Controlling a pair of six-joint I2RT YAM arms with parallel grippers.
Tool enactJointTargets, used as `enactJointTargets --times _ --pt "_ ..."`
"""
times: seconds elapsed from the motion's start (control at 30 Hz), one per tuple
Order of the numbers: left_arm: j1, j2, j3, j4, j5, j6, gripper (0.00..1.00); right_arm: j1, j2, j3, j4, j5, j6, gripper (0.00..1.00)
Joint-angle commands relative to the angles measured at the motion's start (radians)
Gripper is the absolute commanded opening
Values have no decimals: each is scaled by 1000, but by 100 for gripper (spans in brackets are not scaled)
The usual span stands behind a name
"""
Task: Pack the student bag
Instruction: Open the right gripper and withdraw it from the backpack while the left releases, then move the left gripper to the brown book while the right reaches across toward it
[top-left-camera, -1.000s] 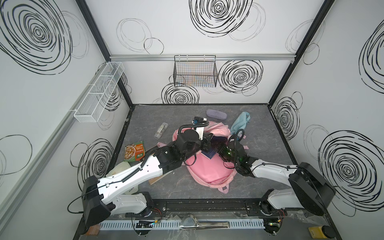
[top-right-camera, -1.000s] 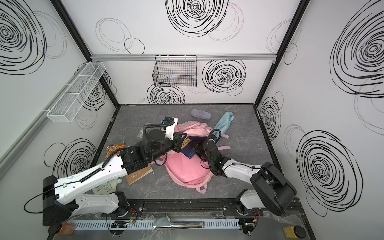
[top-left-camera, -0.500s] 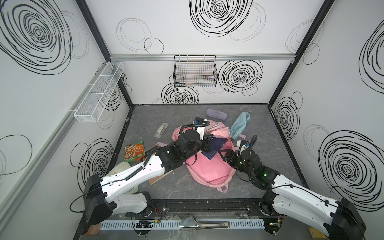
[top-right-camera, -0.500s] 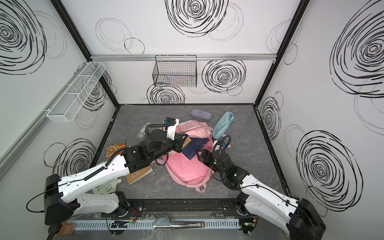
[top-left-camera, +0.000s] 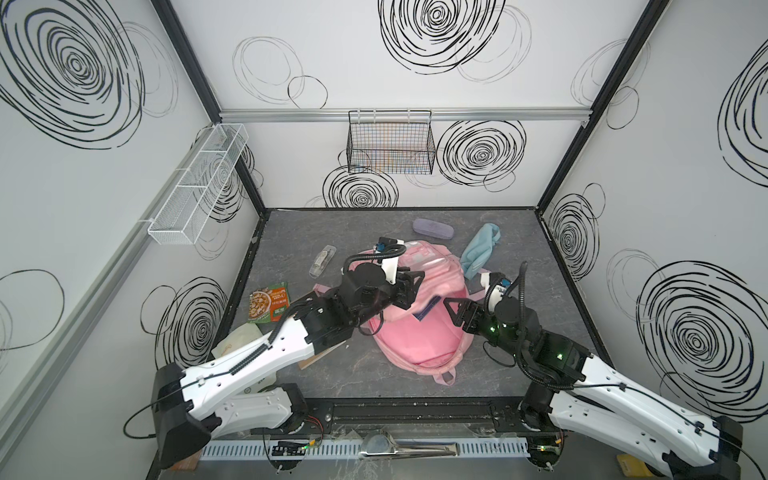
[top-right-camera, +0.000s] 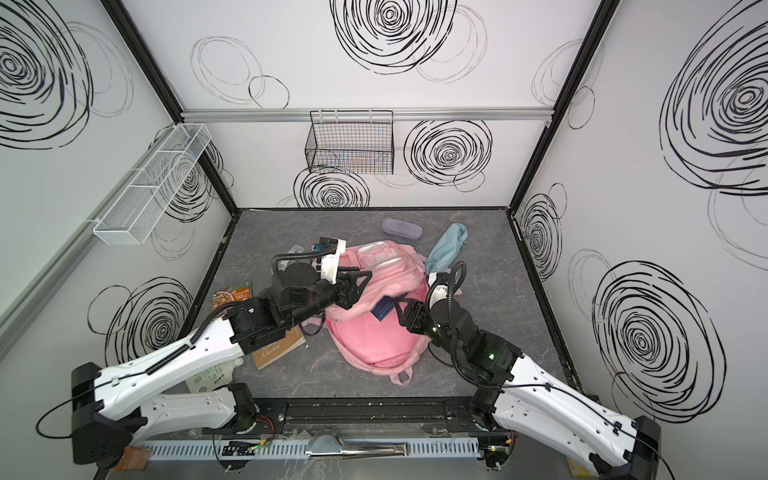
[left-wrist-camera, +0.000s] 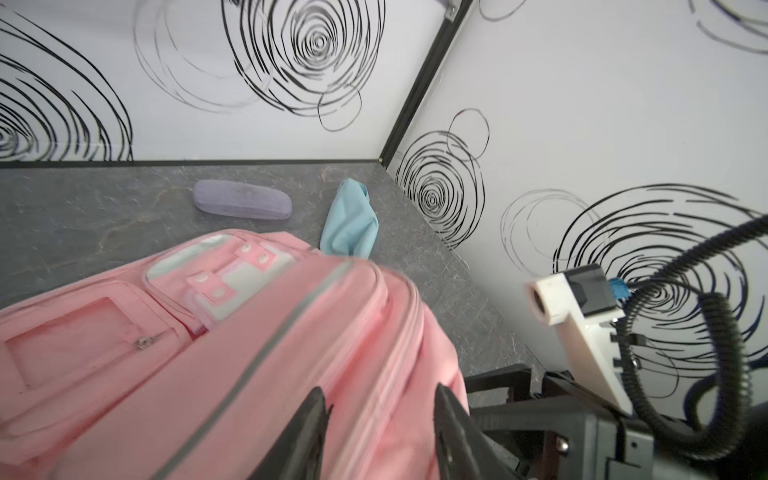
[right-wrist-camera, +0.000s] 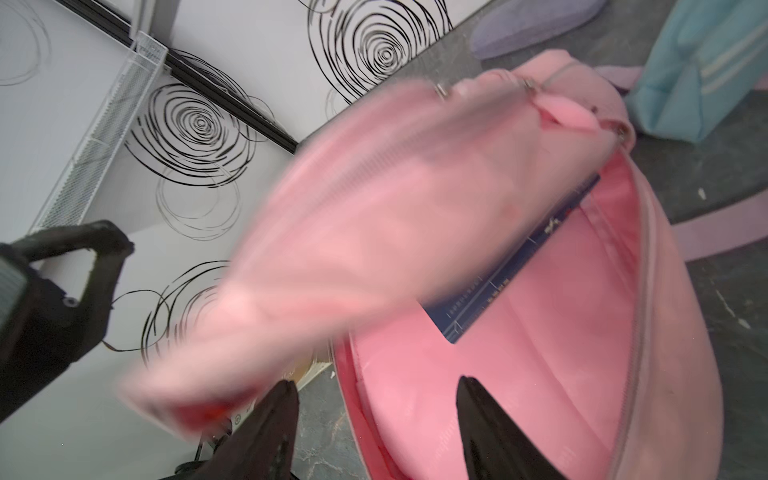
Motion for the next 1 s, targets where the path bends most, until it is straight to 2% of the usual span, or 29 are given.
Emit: enactJointTargets --times 0.0,0.23,0.3,0.33,0.43,0.57,0.67,0.73,0.83,0.97 --pt "29 -106 -13 -44 -103 19 46 20 39 95 -54 30 -128 65" --pt "148 -252 -33 -211 -161 25 46 36 107 145 57 -18 -258 62" --pt "208 -291 -49 -258 -167 19 47 42 162 170 99 -58 -299 62" --pt "241 -309 -55 -279 -162 15 50 46 195 186 116 -78 -319 62" --pt "377 -357 -92 -325 -125 10 55 66 324 271 147 -121 -374 62" --pt "633 -372 -199 -294 -19 4 55 115 507 354 261 -157 -428 62" --pt "848 -374 -307 -199 116 -76 55 125 658 408 349 -220 -434 62" --pt "951 -383 -376 -134 159 -144 56 126 770 475 347 -264 -435 62" --pt "1006 -379 -443 -83 104 -178 58 133 937 603 302 -326 -439 62" --pt "1060 -339 -480 -108 7 -244 59 146 1144 755 244 -430 -449 61"
